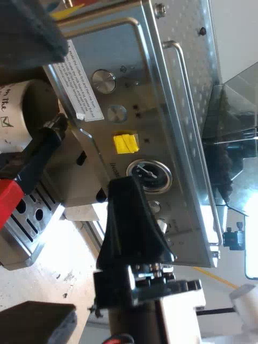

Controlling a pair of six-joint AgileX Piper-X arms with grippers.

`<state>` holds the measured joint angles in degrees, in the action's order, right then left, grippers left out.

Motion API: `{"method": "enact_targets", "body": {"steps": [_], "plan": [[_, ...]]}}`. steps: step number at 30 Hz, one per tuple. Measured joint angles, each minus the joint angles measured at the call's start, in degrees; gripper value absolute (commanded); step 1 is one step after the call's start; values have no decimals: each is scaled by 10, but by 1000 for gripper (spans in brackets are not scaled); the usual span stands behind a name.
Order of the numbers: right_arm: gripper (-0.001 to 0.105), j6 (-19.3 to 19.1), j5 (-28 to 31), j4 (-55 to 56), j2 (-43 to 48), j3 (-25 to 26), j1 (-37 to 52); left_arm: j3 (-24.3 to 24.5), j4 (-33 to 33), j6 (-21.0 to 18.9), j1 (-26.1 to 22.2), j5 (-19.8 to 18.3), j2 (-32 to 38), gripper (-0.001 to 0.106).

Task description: Place mug into machine

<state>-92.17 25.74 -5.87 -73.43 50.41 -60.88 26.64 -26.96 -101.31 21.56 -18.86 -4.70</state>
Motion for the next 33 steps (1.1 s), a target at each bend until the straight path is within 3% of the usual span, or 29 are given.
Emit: {"method": "enact_targets", "body": {"steps": [13,22,33], "plan": [[0,6,30,-3,-66,41,0,0,0,0,0,0,0,89],[0,6,115,-13,-79,49,1,0,0,0,0,0,0,89],[0,10,106,-14,-80,49,15,0,0,0,0,0,0,89]]}}
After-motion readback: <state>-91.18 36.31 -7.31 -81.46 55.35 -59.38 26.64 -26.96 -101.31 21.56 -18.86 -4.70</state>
